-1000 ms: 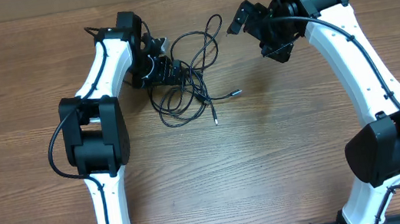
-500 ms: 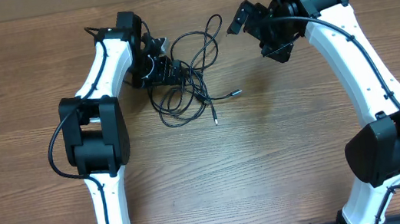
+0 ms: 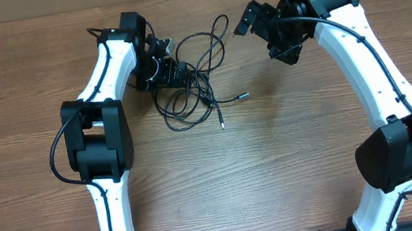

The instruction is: Untangle cables

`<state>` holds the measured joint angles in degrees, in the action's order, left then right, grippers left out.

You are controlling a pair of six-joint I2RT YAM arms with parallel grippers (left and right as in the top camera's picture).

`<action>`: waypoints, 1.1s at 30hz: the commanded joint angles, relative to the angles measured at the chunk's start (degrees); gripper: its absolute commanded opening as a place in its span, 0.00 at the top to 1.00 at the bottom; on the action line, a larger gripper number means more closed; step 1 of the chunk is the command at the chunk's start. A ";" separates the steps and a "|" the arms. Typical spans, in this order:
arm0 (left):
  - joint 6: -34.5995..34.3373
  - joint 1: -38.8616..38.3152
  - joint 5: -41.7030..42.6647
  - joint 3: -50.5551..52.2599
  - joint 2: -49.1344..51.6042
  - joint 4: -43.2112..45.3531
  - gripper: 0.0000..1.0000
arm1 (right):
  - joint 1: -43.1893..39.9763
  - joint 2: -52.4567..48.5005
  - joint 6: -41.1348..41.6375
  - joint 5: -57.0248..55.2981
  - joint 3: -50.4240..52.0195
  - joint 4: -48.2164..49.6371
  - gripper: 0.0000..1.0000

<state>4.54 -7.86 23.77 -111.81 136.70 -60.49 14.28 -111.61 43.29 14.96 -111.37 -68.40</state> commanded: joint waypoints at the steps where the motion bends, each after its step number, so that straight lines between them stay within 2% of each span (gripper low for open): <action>1: 0.59 0.74 -7.67 3.02 6.64 0.98 0.00 | -0.15 -0.09 0.00 -0.57 0.04 0.20 0.00; 33: 0.33 0.74 -6.49 3.02 6.64 -2.10 0.01 | -0.15 -0.09 0.13 -0.61 0.04 0.35 0.00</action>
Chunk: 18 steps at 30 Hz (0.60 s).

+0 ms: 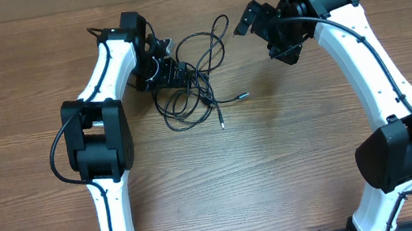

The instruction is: Untangle cables

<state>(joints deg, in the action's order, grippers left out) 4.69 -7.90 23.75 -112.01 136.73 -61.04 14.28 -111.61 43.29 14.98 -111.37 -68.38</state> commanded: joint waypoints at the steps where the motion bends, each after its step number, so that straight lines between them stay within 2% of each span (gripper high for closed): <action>1: -0.02 0.79 -5.46 3.21 6.62 -1.84 0.01 | -0.15 -0.09 0.20 -0.66 0.04 1.84 0.00; 6: 0.04 0.70 -1.75 3.21 6.62 -3.37 0.00 | -0.15 -0.09 0.22 -0.59 0.04 6.84 0.00; 7: 0.02 0.70 -1.81 3.21 6.62 -3.54 0.07 | -0.15 -0.09 0.20 -0.59 0.04 6.80 0.00; 8: 0.02 0.72 -1.84 3.21 6.62 -3.52 0.36 | -0.15 -0.09 0.20 -0.59 0.04 6.78 0.00; 10: 0.02 0.79 -1.77 3.21 6.62 -3.78 0.73 | -0.15 -0.09 0.20 -0.59 0.04 6.80 0.00; 11: 0.00 0.79 -1.77 3.21 6.62 -4.15 0.87 | -0.15 -0.09 0.20 -0.59 0.04 6.80 0.00; 12: 0.02 0.79 -1.77 3.21 6.62 -4.66 0.96 | -0.15 -0.09 0.20 -0.59 0.04 6.80 0.00; 18: -0.02 0.76 -1.77 3.21 6.62 -5.25 0.96 | -0.15 -0.09 0.22 0.44 0.04 7.37 0.00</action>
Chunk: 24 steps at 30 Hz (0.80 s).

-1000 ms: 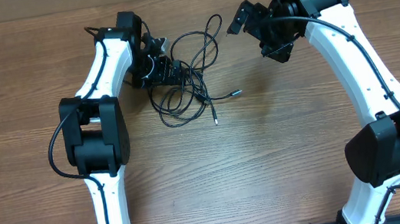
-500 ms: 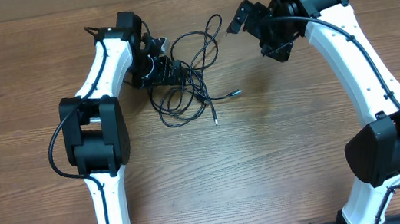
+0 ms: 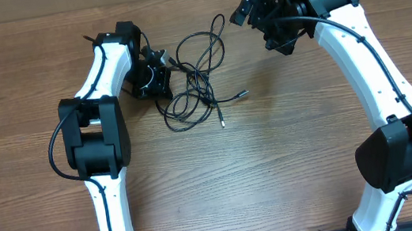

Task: Untangle cables
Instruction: 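Bring the right gripper down toward the cables near the plugs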

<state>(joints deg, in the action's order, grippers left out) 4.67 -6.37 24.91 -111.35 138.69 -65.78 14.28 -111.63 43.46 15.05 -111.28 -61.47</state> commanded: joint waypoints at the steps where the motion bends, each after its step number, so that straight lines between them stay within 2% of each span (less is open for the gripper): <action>1: -0.11 -0.79 -2.78 2.56 4.66 -0.63 0.96 | -0.15 -0.07 0.04 0.50 -0.04 0.17 0.00; 4: -0.39 -0.79 -2.84 2.38 4.48 -1.20 0.96 | -0.15 -0.07 -0.04 0.61 -0.04 -1.29 0.00; 8: -0.35 -0.76 -2.89 2.38 2.08 -1.25 0.96 | -1.05 -0.02 -6.19 0.55 -0.07 -5.46 0.00; 11: -0.39 -0.76 -2.84 2.38 -1.60 -1.25 0.96 | -2.67 -0.04 -6.45 0.44 -0.04 -8.61 0.00; 15: -1.05 -1.20 -2.84 2.38 -6.62 -1.44 0.96 | -4.28 -0.04 -6.60 0.28 -0.04 -11.04 0.10; 18: -1.03 -1.79 -3.04 2.38 -9.29 -2.03 0.96 | -4.35 -0.17 -8.94 -0.02 0.46 -11.37 0.25; 22: -1.03 -2.64 -3.02 2.38 -10.12 -2.32 0.96 | -4.28 -0.26 -9.51 -0.02 3.15 -11.41 0.25; 24: -1.03 -2.93 -2.95 2.40 -9.97 -2.32 0.94 | -4.28 -0.28 -9.49 0.00 5.79 -10.78 0.21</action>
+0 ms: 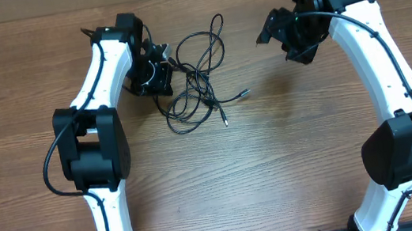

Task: Untangle cables
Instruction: 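Bring the right gripper down toward the cables near the plugs, then grasp cable strands with the right gripper beside the left gripper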

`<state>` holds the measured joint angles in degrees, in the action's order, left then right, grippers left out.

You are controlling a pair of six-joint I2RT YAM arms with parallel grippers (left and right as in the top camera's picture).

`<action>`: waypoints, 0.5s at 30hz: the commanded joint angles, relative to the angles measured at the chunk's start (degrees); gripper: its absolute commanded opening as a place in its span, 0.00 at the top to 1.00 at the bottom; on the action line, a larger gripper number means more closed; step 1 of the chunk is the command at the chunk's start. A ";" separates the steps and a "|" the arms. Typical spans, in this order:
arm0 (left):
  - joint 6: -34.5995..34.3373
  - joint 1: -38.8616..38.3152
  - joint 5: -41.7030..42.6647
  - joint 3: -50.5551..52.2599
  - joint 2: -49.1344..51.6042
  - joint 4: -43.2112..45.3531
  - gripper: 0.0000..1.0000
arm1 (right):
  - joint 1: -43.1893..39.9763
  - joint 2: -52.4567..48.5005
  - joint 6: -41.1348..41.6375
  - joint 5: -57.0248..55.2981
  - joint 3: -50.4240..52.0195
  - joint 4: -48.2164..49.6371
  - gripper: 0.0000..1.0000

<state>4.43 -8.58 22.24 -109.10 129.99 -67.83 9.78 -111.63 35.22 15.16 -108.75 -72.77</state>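
Observation:
A tangle of thin black cables (199,72) lies on the wooden table at back centre. Its loops overlap, and two plug ends (244,92) stick out toward the front right. My left gripper (158,70) sits low at the tangle's left edge, touching the nearest strands. Its dark fingers blend with the cables, so its grip is unclear. My right gripper (275,36) hangs off to the right of the tangle, apart from it, jaws spread and empty.
The wooden table (276,162) stretches bare toward the front. Both arm bases stand at the front edge. A cardboard-coloured strip runs along the back.
My right gripper has moved to the right, away from the tangle. The left gripper stays at the tangle's left edge, its arm slightly shifted. The cables lie almost as before.
At the first two moments my left gripper was over the left part of the tangle and the right gripper hovered just right of it. Then the left gripper stood further left, at the tangle's edge. Now the right gripper is further right.

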 commanded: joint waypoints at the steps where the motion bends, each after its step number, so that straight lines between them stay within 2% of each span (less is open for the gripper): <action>1: -0.79 -0.90 -0.04 0.15 -1.27 -0.26 0.90 | 0.22 -0.31 -1.25 0.00 4.72 1.20 0.19; 3: -0.76 -1.46 1.55 0.15 -1.27 -0.26 0.71 | 0.22 -0.31 -1.57 1.53 7.96 3.21 0.17; 7: -0.70 -2.78 2.84 0.15 -1.27 -0.11 0.50 | 0.22 -0.31 -8.50 12.61 15.23 11.28 0.16; 10: -0.55 -4.02 2.84 0.15 -1.27 -0.28 0.46 | 0.59 -0.31 -9.62 18.29 20.39 17.38 0.16; 15: -0.59 -5.64 1.03 0.15 -1.27 -0.11 0.42 | 2.82 -0.31 -9.57 19.69 27.69 26.21 0.17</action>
<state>3.53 -13.19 23.75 -109.10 129.45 -67.94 10.72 -111.94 27.42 30.76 -84.07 -49.10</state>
